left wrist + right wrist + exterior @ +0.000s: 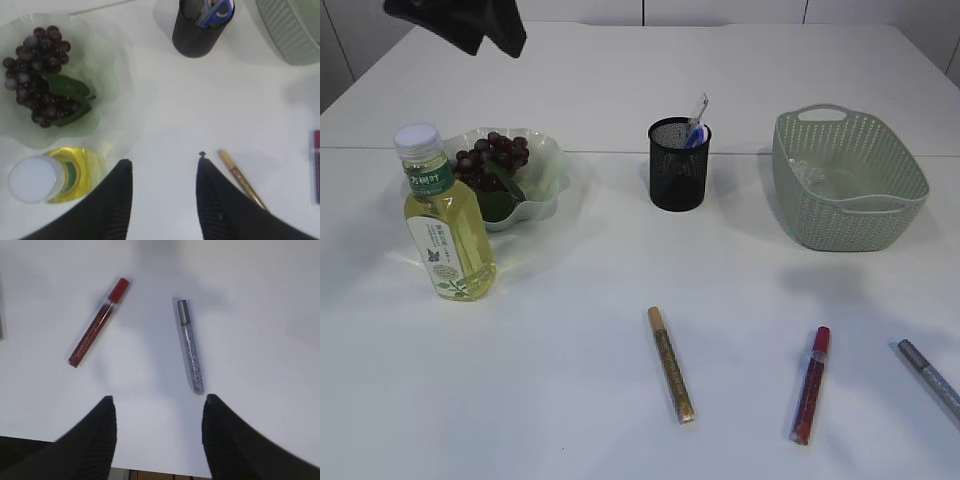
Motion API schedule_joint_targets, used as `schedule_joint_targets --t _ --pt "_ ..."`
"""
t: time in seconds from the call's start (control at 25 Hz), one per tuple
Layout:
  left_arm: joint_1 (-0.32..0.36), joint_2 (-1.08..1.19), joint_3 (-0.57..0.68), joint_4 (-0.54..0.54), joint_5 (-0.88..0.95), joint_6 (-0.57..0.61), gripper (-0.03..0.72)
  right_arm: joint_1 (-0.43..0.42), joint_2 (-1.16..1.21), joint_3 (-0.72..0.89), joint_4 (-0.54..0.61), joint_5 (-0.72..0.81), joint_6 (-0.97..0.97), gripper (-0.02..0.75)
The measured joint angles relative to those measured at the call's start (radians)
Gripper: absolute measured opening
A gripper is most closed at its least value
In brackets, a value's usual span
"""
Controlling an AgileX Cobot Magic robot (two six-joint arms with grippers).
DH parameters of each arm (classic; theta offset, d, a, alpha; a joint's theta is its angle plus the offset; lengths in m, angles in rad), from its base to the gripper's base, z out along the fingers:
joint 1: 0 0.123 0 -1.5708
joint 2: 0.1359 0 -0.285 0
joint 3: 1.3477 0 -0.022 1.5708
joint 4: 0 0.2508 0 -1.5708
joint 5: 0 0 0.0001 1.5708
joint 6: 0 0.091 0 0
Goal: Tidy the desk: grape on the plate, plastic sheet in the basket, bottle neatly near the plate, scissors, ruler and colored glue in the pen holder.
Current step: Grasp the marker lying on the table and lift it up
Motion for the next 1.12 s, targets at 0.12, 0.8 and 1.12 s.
schedule_joint_targets --t 0.12,0.8,1.12 --pt "0.000 -0.029 -0.002 -0.017 0.103 0.020 0.310 0.000 0.039 0.000 0.009 0.002 0.006 0.436" --pt "0.000 -0.113 -0.002 -0.152 0.169 0.119 0.363 0.000 0.277 0.000 0.020 -0.010 0.013 0.436" --pt "0.000 -0.228 -0.002 -0.105 0.179 0.121 0.419 0.000 0.378 0.000 -0.053 -0.014 -0.004 0.437"
